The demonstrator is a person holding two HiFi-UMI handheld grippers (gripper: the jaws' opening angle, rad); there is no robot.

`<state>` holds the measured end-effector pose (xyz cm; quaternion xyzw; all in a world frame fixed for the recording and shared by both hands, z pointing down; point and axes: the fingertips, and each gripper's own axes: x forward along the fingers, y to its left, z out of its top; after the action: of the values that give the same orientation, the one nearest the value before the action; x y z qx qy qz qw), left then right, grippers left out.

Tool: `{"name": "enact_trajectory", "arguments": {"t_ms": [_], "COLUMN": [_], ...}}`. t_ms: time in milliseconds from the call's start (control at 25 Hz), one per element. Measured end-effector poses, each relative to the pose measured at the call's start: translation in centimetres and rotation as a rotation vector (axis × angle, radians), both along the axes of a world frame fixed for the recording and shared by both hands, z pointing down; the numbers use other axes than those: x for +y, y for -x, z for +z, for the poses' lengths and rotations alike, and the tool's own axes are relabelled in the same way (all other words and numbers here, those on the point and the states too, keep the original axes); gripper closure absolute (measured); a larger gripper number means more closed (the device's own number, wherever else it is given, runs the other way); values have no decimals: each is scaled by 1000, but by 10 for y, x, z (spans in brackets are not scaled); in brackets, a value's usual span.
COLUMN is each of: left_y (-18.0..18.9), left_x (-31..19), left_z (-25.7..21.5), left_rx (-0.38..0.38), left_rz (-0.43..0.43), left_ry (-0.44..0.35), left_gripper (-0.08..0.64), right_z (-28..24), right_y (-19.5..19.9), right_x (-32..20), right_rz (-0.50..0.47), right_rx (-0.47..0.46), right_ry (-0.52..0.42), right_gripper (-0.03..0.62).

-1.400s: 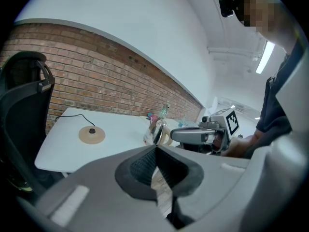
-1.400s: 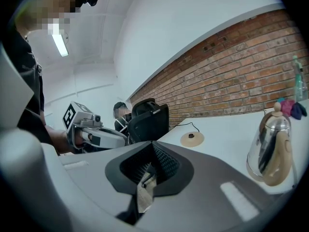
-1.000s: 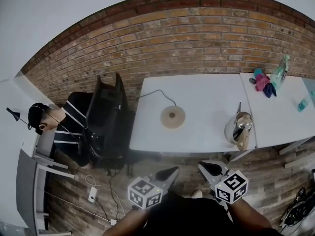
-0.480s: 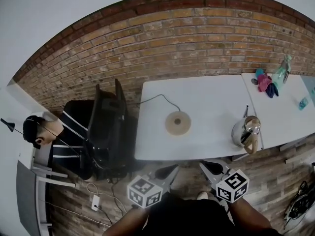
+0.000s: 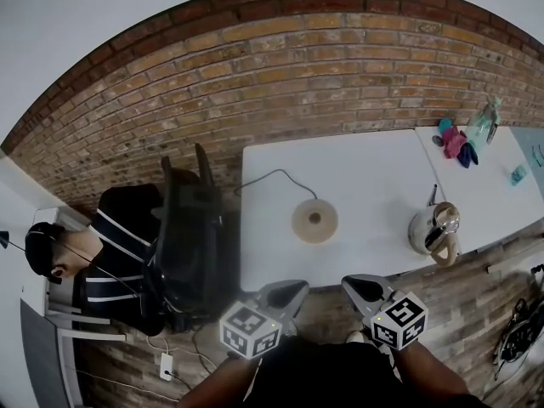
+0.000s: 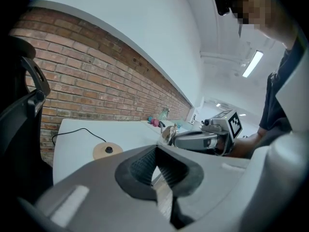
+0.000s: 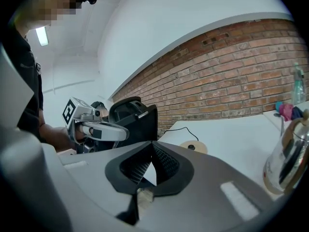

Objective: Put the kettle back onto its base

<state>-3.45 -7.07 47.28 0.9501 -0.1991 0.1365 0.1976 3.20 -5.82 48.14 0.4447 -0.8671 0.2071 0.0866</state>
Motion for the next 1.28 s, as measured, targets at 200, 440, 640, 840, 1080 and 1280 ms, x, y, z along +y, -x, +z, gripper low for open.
{"name": "enact_trajectory", "arguments": {"t_ms": [200,440,640,840,1080,1280], "left_y": [22,44,51,52,39,19], "left_x": [-18,-38,-42,-49,-55,-57], "left_z": [-4,-4,-5,1,3,3], "left_rx": [18,12,20,20,23,21], "left_rz": [63,138,201,201,167,138], "left_ry": [-3,-2,-2,12,17,15], "left_gripper": [559,558,558,558,558,558], "right_z": [-1,-4,-1,5,7,6], "right_y": [20,46,57,57,38,16], "right_x": [-18,-35,-43,-45,-53,-58], "right_rz": [62,132,180,186,173,149], "right_rx": [22,33,37,41,44,48], "right_ry": [3,2,12,28,32,21], "right_gripper": [565,565,565,565,565,565]}}
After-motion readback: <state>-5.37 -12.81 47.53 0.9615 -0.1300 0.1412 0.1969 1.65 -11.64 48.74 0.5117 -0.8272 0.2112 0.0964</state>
